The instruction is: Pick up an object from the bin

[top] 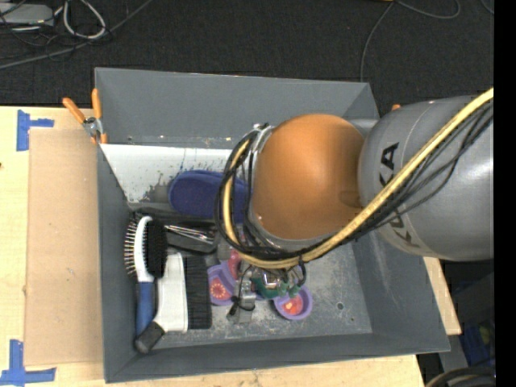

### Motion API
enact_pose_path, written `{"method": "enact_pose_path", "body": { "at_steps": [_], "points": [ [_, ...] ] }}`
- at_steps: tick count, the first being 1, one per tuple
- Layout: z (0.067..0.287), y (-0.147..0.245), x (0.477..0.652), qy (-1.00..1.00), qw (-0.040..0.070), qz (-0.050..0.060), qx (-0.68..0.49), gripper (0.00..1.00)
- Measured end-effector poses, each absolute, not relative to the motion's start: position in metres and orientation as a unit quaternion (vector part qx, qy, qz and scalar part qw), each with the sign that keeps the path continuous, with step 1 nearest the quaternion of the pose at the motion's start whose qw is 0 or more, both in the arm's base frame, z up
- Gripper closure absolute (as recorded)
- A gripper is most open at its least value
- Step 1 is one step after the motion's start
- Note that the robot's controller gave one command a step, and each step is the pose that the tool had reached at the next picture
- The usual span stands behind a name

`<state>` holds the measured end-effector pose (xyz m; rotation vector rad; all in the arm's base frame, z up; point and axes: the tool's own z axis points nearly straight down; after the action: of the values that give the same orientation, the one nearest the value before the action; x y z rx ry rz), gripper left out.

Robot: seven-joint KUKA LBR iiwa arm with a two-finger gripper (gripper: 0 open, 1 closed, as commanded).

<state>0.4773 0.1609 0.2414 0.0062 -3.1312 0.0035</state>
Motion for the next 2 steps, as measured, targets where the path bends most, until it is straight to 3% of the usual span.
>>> {"method": "enact_pose_path", "body": {
  "at_steps": [1, 2],
  "points": [
    [0.246, 0.159, 0.479, -1.000, 0.001, 0.000, -0.001, 0.00],
    [0.157, 0.114, 0.491, -0.999, 0.000, 0.000, 0.054, 0.00]
  ]
}}
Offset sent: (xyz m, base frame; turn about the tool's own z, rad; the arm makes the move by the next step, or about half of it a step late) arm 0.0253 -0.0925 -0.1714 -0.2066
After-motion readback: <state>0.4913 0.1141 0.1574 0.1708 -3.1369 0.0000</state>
